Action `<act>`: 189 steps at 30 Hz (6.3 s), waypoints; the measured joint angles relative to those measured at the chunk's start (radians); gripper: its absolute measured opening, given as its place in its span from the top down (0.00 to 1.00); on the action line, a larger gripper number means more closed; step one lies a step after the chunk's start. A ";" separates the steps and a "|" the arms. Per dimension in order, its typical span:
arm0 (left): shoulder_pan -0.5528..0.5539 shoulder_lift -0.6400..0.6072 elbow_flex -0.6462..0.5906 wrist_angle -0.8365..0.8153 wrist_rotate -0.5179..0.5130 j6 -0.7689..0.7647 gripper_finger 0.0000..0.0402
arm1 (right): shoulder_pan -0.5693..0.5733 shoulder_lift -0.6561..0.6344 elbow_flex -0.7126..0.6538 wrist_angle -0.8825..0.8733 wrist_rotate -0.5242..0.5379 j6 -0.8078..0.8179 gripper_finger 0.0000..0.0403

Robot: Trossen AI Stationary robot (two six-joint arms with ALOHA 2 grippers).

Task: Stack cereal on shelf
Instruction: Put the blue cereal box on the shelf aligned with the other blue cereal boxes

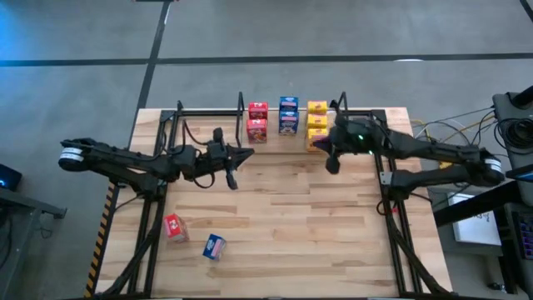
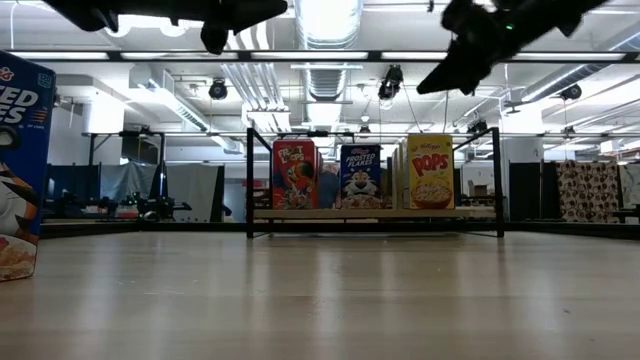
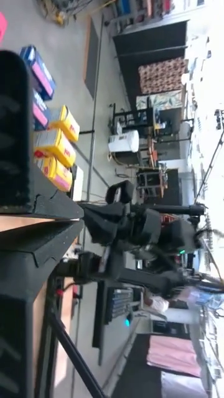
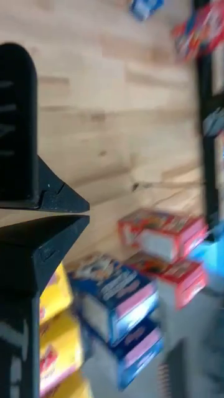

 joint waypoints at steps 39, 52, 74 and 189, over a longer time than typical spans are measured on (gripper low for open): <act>-0.276 0.531 0.890 -1.919 0.344 -1.275 0.82 | 0.041 -0.424 -0.340 0.436 -0.095 -0.202 0.98; -0.518 0.531 0.889 -1.919 0.468 -1.645 0.28 | 0.042 -0.423 -0.340 0.437 -0.096 -0.208 0.98; -0.506 0.638 0.887 -1.981 0.523 -1.563 0.31 | 0.041 -0.423 -0.340 0.437 -0.095 -0.209 0.98; -0.002 0.939 1.666 -1.996 -0.032 0.311 0.58 | 0.128 -0.577 -0.349 0.119 -0.254 0.072 0.98</act>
